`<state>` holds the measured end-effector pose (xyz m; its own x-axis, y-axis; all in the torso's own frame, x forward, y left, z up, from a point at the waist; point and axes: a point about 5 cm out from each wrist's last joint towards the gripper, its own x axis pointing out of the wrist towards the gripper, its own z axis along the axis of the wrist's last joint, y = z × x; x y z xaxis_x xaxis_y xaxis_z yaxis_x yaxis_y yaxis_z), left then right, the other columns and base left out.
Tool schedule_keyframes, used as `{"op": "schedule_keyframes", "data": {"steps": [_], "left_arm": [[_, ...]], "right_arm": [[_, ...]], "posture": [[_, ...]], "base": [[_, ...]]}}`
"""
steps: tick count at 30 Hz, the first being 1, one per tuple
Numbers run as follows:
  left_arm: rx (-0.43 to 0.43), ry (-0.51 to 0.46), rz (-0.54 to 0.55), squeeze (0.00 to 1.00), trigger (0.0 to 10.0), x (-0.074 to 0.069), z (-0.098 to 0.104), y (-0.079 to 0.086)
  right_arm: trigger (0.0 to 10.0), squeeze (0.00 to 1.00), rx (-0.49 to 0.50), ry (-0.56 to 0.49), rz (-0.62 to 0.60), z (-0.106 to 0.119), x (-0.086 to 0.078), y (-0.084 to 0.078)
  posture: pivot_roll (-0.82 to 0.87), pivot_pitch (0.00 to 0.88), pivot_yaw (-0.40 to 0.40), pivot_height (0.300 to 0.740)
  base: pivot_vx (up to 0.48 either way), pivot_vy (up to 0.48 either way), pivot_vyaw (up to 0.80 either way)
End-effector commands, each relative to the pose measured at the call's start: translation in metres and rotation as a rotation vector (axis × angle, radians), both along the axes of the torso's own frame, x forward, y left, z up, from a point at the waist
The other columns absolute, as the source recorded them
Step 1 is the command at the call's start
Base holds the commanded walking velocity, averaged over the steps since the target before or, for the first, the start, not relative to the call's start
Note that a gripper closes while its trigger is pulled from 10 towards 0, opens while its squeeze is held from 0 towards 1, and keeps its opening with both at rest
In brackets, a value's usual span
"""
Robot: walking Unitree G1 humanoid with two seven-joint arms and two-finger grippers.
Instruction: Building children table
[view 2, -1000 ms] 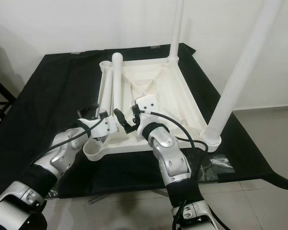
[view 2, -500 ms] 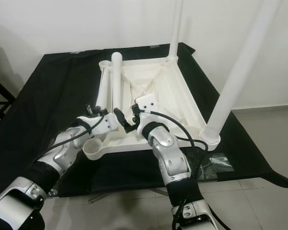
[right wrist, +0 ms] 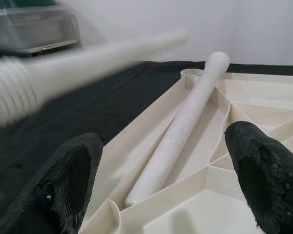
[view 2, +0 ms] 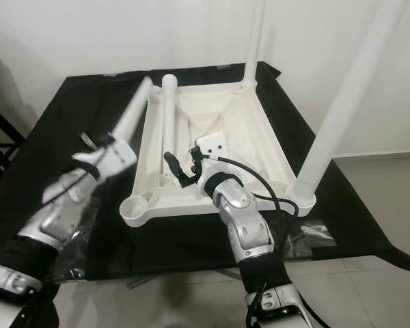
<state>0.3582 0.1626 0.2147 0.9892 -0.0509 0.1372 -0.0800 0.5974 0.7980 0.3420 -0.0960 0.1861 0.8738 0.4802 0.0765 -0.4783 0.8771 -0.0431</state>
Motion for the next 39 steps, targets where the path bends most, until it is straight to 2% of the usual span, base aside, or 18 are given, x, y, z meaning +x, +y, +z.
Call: {"op": "schedule_keyframes", "data": {"steps": [1,5,8,9,10,11,12,14,16,19,25,27,29,30,31,33,35,39], "left_arm": [[-0.123,-0.040,0.024,0.00,0.0,-0.008,0.015,0.017],[-0.277,-0.117,0.019,0.00,0.0,-0.020,0.034,0.033],[-0.488,-0.223,-0.025,0.00,0.0,-0.031,0.056,0.048],[-0.488,-0.223,-0.025,0.00,0.0,-0.031,0.056,0.048],[-0.612,-0.250,-0.126,0.00,0.0,-0.036,0.063,0.047],[-0.612,-0.250,-0.126,0.00,0.0,-0.036,0.063,0.047],[-0.796,-0.290,-0.258,0.00,0.0,-0.043,0.071,0.046],[-1.048,-0.325,-0.451,0.00,0.0,-0.055,0.078,0.045],[-1.117,-0.323,-0.505,0.00,0.0,-0.059,0.078,0.045],[-1.324,-0.269,-0.684,0.00,0.0,-0.073,0.064,0.044],[-1.431,-0.155,-0.898,0.00,0.0,-0.096,0.041,0.032],[-1.402,0.015,-1.055,0.00,0.0,-0.114,0.024,0.014],[-1.418,0.078,-1.113,0.00,0.0,-0.122,0.019,0.009],[-1.413,0.108,-1.135,0.00,7.1,-0.125,0.018,0.007],[-1.414,0.130,-1.157,0.00,8.7,-0.128,0.016,0.005],[-1.413,0.143,-1.170,0.00,8.7,-0.130,0.015,0.004],[-1.486,0.140,-1.182,0.00,10.0,-0.131,0.011,0.003],[-1.539,0.163,-1.227,0.00,10.0,-0.135,0.007,-0.002]], "right_arm": [[10.0,0.00,0.041,-0.004,0.025,0.005,0.000,0.004],[10.0,0.00,0.087,-0.017,0.064,0.009,-0.002,0.008],[10.0,0.00,0.181,-0.019,0.129,0.017,-0.006,0.014],[10.0,0.00,0.181,-0.019,0.129,0.017,-0.006,0.014],[10.0,0.00,0.280,-0.002,0.164,0.023,-0.007,0.016],[10.0,0.00,0.280,-0.002,0.164,0.023,-0.007,0.016],[10.0,0.00,0.423,0.027,0.215,0.032,-0.008,0.016],[10.0,0.00,0.597,0.067,0.314,0.042,-0.011,0.016],[10.0,0.00,0.633,0.080,0.349,0.045,-0.013,0.016],[10.0,0.00,0.692,0.078,0.523,0.053,-0.021,0.019],[10.0,0.00,0.801,0.063,0.716,0.068,-0.033,0.020],[10.0,0.00,0.828,0.045,0.838,0.076,-0.042,0.018],[10.0,0.00,0.805,0.037,0.904,0.078,-0.047,0.017],[10.0,0.00,0.782,0.031,0.941,0.078,-0.050,0.017],[10.0,0.00,0.747,0.017,0.971,0.077,-0.052,0.017],[10.0,0.00,0.723,0.008,0.989,0.076,-0.054,0.017],[10.0,0.00,0.689,0.007,1.066,0.076,-0.060,0.018],[10.0,0.00,0.678,0.001,1.133,0.078,-0.064,0.017]], "posture": [[-0.03,0.069,0.046,0.740],[-0.03,0.064,0.041,0.740],[-0.03,0.059,0.032,0.740],[-0.03,0.059,0.032,0.740],[-0.03,0.055,0.030,0.740],[-0.03,0.055,0.030,0.740],[-0.03,0.052,0.029,0.740],[-0.04,0.048,0.025,0.740],[-0.04,0.048,0.025,0.740],[-0.04,0.045,0.010,0.740],[-0.05,0.046,0.007,0.740],[-0.04,0.050,0.004,0.740],[-0.04,0.050,0.003,0.740],[-0.04,0.049,-0.001,0.740],[-0.04,0.048,-0.002,0.740],[-0.04,0.048,-0.002,0.740],[-0.04,0.048,-0.005,0.740],[-0.04,0.048,-0.005,0.740]], "base": [[0.000,0.000,0.00],[0.000,0.000,0.00],[0.000,0.000,0.00],[0.000,0.000,0.00],[0.000,0.000,0.00],[0.000,0.000,0.00],[0.000,0.000,0.00],[0.000,0.000,0.00],[0.000,0.000,0.00],[0.000,0.000,0.00],[0.000,0.000,0.00],[0.000,0.000,0.00],[0.000,0.000,0.00],[0.000,0.000,0.00],[0.000,0.000,0.00],[0.000,0.000,0.00],[0.000,0.000,0.00],[0.000,0.000,0.00]]}}
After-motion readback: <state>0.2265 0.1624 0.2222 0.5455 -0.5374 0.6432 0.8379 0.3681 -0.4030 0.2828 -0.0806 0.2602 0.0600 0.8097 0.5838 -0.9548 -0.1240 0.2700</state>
